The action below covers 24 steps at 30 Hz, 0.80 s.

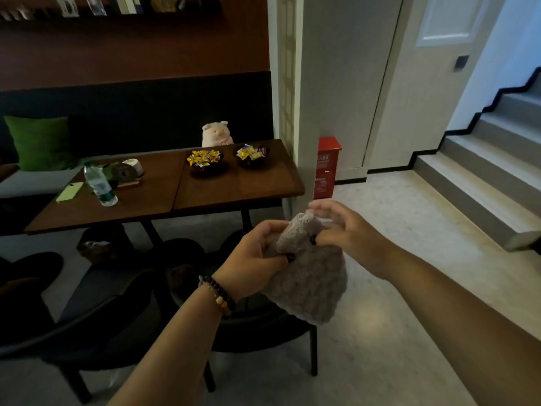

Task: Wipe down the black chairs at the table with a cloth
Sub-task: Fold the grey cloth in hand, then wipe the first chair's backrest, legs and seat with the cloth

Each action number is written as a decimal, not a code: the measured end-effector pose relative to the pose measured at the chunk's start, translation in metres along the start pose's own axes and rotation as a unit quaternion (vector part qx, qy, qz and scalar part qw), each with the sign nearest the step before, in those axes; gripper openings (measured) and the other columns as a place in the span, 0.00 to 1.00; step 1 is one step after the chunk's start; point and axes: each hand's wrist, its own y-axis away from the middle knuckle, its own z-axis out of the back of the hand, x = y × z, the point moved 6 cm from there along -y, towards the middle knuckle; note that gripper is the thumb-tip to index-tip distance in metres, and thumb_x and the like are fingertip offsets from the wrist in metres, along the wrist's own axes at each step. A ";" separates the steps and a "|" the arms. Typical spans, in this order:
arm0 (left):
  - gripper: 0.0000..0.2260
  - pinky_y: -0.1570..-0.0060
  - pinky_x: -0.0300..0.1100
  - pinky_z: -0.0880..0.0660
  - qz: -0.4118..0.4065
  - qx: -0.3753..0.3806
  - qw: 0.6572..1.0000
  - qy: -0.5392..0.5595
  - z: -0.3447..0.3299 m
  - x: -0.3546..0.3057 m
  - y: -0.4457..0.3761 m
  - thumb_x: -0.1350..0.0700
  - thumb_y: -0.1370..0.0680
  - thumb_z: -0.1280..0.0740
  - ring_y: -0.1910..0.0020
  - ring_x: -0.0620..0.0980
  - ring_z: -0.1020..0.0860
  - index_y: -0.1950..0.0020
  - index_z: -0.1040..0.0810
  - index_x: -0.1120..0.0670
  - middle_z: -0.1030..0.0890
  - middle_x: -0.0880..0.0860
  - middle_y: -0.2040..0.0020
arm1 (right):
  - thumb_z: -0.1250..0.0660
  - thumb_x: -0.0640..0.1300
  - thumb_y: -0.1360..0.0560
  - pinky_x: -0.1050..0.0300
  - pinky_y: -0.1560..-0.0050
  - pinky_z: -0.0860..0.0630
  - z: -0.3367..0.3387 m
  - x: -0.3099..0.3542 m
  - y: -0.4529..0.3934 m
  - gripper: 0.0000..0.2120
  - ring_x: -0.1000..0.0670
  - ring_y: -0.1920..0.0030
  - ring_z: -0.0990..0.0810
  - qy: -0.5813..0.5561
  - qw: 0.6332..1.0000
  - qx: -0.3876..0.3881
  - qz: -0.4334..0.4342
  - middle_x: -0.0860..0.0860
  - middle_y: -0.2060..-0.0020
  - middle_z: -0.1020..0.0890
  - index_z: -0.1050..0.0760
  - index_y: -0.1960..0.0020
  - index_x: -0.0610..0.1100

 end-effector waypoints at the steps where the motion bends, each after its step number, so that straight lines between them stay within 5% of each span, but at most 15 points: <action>1: 0.20 0.44 0.48 0.22 -0.007 -0.005 1.000 -0.020 0.000 0.006 -0.003 0.70 0.25 0.32 0.43 0.48 0.20 0.41 0.27 0.49 0.18 0.51 0.44 | 0.28 0.37 0.28 0.58 0.43 0.24 -0.001 -0.011 0.001 0.24 0.54 0.40 0.23 0.011 0.999 0.031 -0.018 0.56 0.42 0.22 0.27 0.36 0.52; 6: 0.17 0.51 0.39 0.21 -0.002 -0.067 0.997 -0.047 -0.013 0.047 -0.012 0.65 0.28 0.27 0.51 0.44 0.18 0.44 0.26 0.50 0.16 0.49 0.51 | 0.23 0.40 0.33 0.69 0.59 0.23 0.005 -0.066 0.010 0.15 0.62 0.56 0.18 0.107 0.994 0.018 -0.030 0.59 0.57 0.16 0.20 0.54 0.58; 11: 0.17 0.53 0.41 0.20 0.086 -0.096 0.992 0.010 -0.033 0.100 -0.047 0.60 0.25 0.29 0.50 0.44 0.17 0.39 0.29 0.50 0.15 0.47 0.51 | 0.27 0.42 0.29 0.58 0.59 0.24 0.053 -0.114 -0.007 0.06 0.53 0.57 0.19 0.094 0.991 -0.089 -0.046 0.54 0.59 0.16 0.18 0.54 0.51; 14: 0.16 0.49 0.44 0.21 0.148 -0.145 0.977 0.053 -0.044 0.145 -0.074 0.60 0.23 0.31 0.47 0.45 0.18 0.38 0.30 0.49 0.16 0.47 0.49 | 0.30 0.43 0.26 0.59 0.63 0.28 0.091 -0.138 -0.032 0.07 0.54 0.60 0.21 0.075 0.984 -0.159 -0.035 0.56 0.63 0.19 0.22 0.59 0.55; 17: 0.15 0.48 0.36 0.24 0.179 -0.174 0.968 -0.013 -0.059 0.197 -0.096 0.57 0.22 0.32 0.46 0.40 0.21 0.38 0.30 0.47 0.18 0.42 0.48 | 0.29 0.44 0.26 0.50 0.55 0.23 0.114 -0.176 -0.057 0.04 0.52 0.56 0.21 0.072 0.973 -0.217 -0.028 0.52 0.58 0.18 0.22 0.57 0.52; 21: 0.16 0.55 0.26 0.30 0.218 -0.152 0.954 -0.140 -0.083 0.264 -0.117 0.57 0.20 0.38 0.45 0.40 0.24 0.33 0.32 0.47 0.23 0.44 0.41 | 0.28 0.43 0.27 0.71 0.57 0.28 0.099 -0.231 -0.092 0.15 0.68 0.54 0.24 0.067 0.974 -0.213 0.046 0.65 0.55 0.22 0.26 0.54 0.63; 24: 0.18 0.39 0.43 0.27 0.232 -0.114 0.934 -0.245 -0.087 0.297 -0.135 0.55 0.18 0.41 0.38 0.49 0.26 0.28 0.36 0.50 0.26 0.51 0.34 | 0.27 0.42 0.26 0.78 0.54 0.31 0.066 -0.278 -0.120 0.19 0.73 0.51 0.26 0.059 0.976 -0.183 0.103 0.68 0.52 0.24 0.29 0.46 0.63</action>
